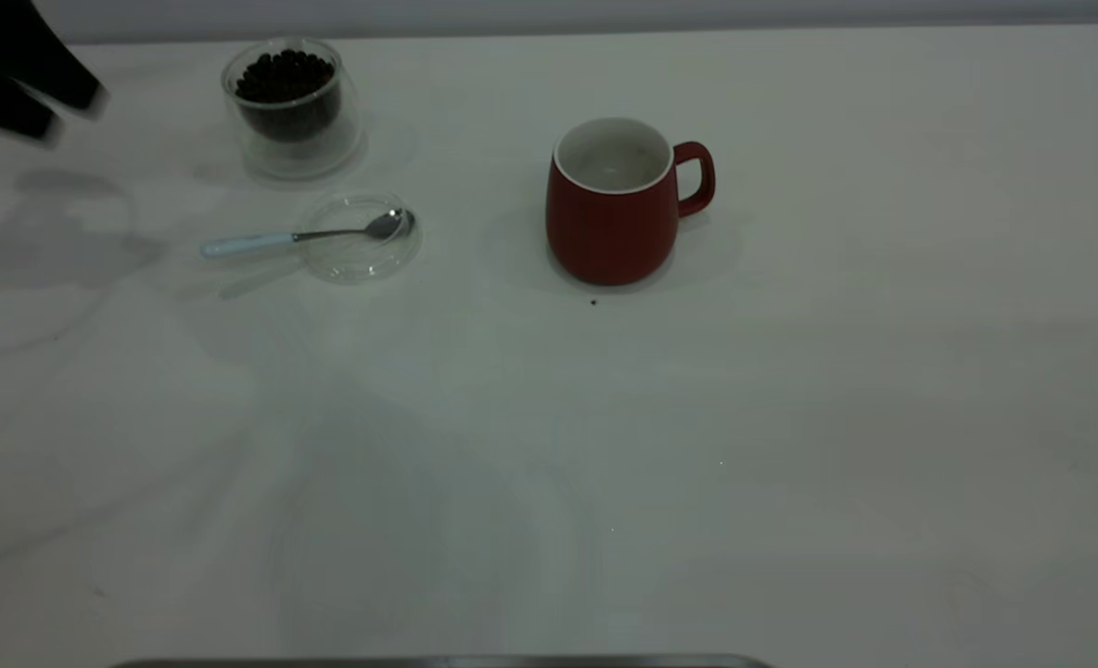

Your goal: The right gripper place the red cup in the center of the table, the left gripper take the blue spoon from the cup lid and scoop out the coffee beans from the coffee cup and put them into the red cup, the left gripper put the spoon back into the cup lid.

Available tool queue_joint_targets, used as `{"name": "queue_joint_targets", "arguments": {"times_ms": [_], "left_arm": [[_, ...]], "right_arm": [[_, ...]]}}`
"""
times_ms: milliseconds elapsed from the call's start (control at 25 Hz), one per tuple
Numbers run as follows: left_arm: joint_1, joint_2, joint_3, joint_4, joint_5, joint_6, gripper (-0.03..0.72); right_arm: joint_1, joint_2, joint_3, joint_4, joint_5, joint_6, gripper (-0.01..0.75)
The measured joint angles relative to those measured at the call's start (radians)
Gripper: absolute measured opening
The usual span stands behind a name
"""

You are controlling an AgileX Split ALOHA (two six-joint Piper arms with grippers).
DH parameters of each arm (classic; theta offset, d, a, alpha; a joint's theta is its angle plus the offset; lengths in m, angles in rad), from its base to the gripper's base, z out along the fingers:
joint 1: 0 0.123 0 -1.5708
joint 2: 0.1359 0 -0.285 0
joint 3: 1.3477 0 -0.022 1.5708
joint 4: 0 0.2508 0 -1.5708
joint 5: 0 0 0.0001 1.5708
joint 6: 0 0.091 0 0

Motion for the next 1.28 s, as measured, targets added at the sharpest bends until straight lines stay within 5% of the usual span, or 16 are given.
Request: {"name": "queue_joint_targets", "arguments": {"times_ms": [240, 560, 1080, 1280], "left_arm": [[0.000, -0.248, -0.100, 0.262, 0.217, -0.261, 0.596], [-0.012, -0.526, -0.062, 0.320, 0.224, -0.445, 0.595], [-0.043, -1.146, 0.475, 0.430, 0.224, -0.522, 0.595], [-0.124, -1.341, 0.652, 0.441, 0.224, -0.540, 0.595]], "right_arm": [[0.000, 0.000, 0.000, 0.000, 0.000, 0.000, 0.590], [0.000, 0.000, 0.000, 0.000, 0.000, 0.000, 0.590], [0.000, 0.000, 0.000, 0.000, 0.000, 0.000, 0.590], [0.000, 0.000, 0.000, 0.000, 0.000, 0.000, 0.590]]}}
